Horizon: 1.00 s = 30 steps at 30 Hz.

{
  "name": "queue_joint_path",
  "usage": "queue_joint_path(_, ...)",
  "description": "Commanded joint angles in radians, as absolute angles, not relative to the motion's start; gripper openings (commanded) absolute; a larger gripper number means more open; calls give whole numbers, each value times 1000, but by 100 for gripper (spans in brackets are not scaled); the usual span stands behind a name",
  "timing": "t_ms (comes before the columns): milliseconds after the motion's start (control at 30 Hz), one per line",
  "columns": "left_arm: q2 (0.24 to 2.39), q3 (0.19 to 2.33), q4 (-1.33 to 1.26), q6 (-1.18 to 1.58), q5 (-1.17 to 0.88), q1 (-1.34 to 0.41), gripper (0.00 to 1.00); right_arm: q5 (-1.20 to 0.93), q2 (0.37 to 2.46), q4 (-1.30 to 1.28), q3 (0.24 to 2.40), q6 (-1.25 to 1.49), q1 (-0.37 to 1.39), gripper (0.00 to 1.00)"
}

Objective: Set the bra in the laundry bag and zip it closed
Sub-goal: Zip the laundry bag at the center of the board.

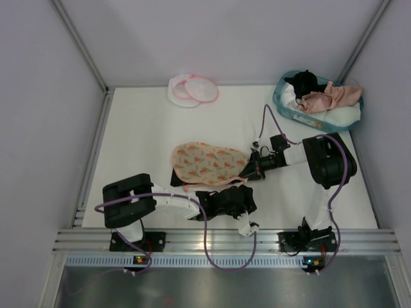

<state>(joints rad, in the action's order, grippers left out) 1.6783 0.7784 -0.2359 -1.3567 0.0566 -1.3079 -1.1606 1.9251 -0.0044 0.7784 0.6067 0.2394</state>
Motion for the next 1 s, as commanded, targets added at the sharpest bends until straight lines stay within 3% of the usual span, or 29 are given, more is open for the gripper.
queue_joint_path(0, 1719, 749, -471, -1450, 143, -1315, 53, -1166, 1905, -31, 755, 634, 238, 0)
queue_joint_path(600, 1875, 716, -701, -1539, 311, -1315, 48, -1140, 1901, -71, 758, 589, 239, 0)
queue_joint_path(833, 1888, 727, -701, -1534, 322, -1310, 32, -1137, 1896, -72, 756, 581, 239, 0)
queue_joint_path(967, 1885, 726, -699, -1531, 313, -1310, 12, -1132, 1888, -74, 756, 578, 239, 0)
